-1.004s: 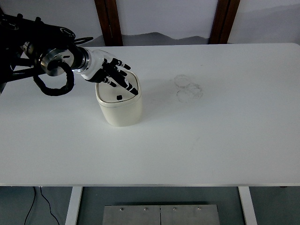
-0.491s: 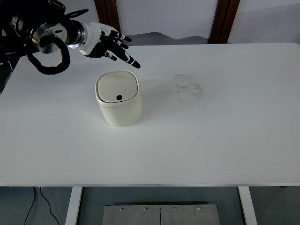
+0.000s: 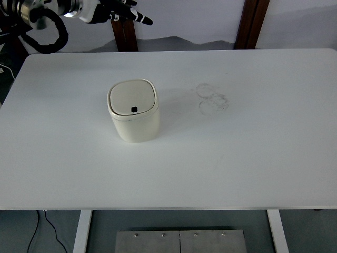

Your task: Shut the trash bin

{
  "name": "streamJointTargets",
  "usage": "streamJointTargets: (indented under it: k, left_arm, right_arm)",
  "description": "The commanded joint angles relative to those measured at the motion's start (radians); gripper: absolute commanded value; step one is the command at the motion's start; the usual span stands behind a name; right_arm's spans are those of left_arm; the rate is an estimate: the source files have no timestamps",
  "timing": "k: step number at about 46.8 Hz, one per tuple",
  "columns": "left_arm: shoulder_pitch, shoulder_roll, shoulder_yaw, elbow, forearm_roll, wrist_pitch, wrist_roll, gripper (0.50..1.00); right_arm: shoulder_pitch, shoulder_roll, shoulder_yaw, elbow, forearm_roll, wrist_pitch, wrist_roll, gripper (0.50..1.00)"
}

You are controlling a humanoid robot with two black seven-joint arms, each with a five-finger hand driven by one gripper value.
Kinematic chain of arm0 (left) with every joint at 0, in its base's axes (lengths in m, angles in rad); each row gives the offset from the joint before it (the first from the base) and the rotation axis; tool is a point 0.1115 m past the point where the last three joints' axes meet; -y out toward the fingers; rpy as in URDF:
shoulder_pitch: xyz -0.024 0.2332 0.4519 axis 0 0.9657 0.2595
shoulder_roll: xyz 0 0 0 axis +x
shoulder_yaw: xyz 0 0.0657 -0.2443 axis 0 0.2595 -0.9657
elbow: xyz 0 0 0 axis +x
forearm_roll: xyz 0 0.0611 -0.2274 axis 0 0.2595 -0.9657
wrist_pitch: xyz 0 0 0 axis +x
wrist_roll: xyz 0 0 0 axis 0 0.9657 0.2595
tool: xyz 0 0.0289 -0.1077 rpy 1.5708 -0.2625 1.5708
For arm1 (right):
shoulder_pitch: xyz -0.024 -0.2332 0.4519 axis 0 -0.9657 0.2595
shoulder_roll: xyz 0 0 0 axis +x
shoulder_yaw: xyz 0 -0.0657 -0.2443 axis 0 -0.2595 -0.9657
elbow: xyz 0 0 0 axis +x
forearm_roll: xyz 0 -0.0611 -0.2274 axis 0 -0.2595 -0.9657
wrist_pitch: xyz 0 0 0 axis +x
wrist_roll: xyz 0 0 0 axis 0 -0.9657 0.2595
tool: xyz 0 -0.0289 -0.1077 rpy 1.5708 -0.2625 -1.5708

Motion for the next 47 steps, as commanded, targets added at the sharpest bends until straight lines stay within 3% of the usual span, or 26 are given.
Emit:
streamJointTargets:
  k: [1, 8, 18, 29, 37, 47]
  left_arm:
    - [0.041, 0.004, -0.066, 0.040, 0.003, 0.000, 0.000, 1.000]
    - [0.127, 0.046, -0.202, 0.099, 0.012, -0.003, -0.008, 1.000]
    - [0.253, 0.083, -0.403, 0.134, 0.100, -0.003, -0.089, 1.000]
    - [0.372, 0.086, -0.608, 0.195, 0.132, -0.003, -0.112, 1.000]
    - [0.481, 0.089, -0.774, 0.206, 0.132, -0.032, -0.169, 1.000]
    - [0.598, 0.093, -0.877, 0.220, 0.131, -0.055, -0.198, 1.000]
  right_arm:
    - [0.000, 0.000, 0.000, 0.000, 0.000, 0.000, 0.000, 0.995]
    - [0.000, 0.000, 0.001, 0.000, 0.003, 0.000, 0.000, 0.995]
    - [0.000, 0.000, 0.001, 0.000, 0.003, 0.000, 0.000, 0.995]
    - [0.000, 0.000, 0.001, 0.002, 0.005, 0.000, 0.000, 0.995]
    - [0.000, 0.000, 0.001, 0.002, 0.005, 0.000, 0.000, 0.995]
    - [0.000, 0.000, 0.001, 0.002, 0.005, 0.000, 0.000, 0.995]
